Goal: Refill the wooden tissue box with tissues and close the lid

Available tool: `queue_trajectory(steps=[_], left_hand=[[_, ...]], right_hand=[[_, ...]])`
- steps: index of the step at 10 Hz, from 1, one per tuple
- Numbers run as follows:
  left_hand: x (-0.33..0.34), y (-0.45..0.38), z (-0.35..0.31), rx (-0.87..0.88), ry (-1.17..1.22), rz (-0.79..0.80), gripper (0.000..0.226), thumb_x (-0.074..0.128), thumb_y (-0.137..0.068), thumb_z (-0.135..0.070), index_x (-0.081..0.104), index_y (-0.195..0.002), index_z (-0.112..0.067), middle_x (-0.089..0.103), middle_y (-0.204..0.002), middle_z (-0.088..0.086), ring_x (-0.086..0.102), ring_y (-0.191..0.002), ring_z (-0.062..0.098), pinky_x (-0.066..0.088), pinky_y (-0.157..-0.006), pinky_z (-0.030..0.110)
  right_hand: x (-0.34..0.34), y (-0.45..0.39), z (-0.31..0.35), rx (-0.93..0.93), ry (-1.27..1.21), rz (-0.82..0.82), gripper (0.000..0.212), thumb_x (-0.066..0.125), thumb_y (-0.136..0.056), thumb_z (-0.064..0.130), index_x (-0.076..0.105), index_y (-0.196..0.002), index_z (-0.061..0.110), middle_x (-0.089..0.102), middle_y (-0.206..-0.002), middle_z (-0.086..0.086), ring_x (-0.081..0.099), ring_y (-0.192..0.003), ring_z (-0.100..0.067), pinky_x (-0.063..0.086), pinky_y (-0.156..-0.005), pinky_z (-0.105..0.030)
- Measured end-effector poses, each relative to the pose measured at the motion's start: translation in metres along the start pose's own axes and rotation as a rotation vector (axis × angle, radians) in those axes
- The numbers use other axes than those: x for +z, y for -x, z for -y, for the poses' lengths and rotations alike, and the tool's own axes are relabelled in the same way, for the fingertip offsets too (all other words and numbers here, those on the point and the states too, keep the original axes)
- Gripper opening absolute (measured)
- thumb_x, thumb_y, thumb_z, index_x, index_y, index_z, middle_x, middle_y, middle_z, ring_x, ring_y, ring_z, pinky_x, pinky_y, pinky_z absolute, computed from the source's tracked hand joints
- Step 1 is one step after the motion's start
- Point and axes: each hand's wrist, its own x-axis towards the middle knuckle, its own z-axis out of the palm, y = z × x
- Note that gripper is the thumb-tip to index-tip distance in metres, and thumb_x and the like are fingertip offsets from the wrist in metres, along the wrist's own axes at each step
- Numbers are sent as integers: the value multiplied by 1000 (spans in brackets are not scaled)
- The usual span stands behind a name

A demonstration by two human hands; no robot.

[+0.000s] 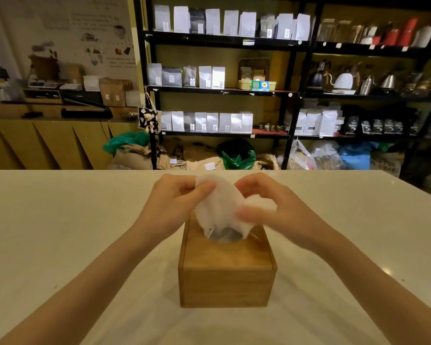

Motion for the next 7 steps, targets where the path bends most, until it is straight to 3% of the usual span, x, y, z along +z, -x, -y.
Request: queue_trajectory(steps=[1,2,3,4,5,6,7], left_hand=[[-1,-1,2,-65,83,19,20,52,-86,-24,66,-73,-31,70,-63,-23,64,-67,-7,49,-59,6],[-2,-1,4,-127,135,37,24,49,-88,-24,69,-74,-23,72,-62,-14,66,-64,0,53,-58,11],[-2,0,3,-161,137,43,26,48,-89,-24,68,-73,-21,71,-60,-14,66,-60,2,53,-53,13],[-2,0,4,-159,152,35,26,47,-90,-24,68,-74,-22,71,-59,-14,66,-59,2,53,-51,13],[0,2,4,-223,193,55,27,47,-90,-26,68,-76,-20,72,-62,-7,67,-57,4,53,-50,15],[1,5,6,-310,205,78,23,46,-90,-29,66,-83,-22,71,-78,-3,68,-63,6,53,-52,15],[-2,2,8,-309,189,55,15,43,-90,-36,57,-97,-35,62,-100,-10,64,-84,8,54,-59,17]], right_hand=[[13,6,-3,-7,84,-11,50,67,-75,43,51,-119,29,57,-99,15,56,-86,-3,45,-65,-13],[11,2,-10,-23,-156,-163,26,52,-89,27,66,-88,5,64,-76,0,59,-67,-2,47,-61,-16],[5,0,-10,51,-329,-171,24,51,-90,25,71,-85,13,70,-79,5,63,-71,2,48,-64,-6],[5,-4,-15,114,-426,-159,19,53,-89,26,70,-91,18,73,-91,2,67,-87,-9,52,-80,-19],[3,-5,-15,183,-511,-178,22,52,-89,26,66,-103,15,70,-100,-2,66,-95,-16,55,-83,-26],[2,-4,-16,189,-422,-161,26,49,-91,27,62,-112,20,65,-108,1,63,-96,-15,55,-79,-24],[-10,-1,-7,167,-332,-166,38,51,-89,35,48,-126,31,57,-117,7,56,-104,-13,48,-87,-25]])
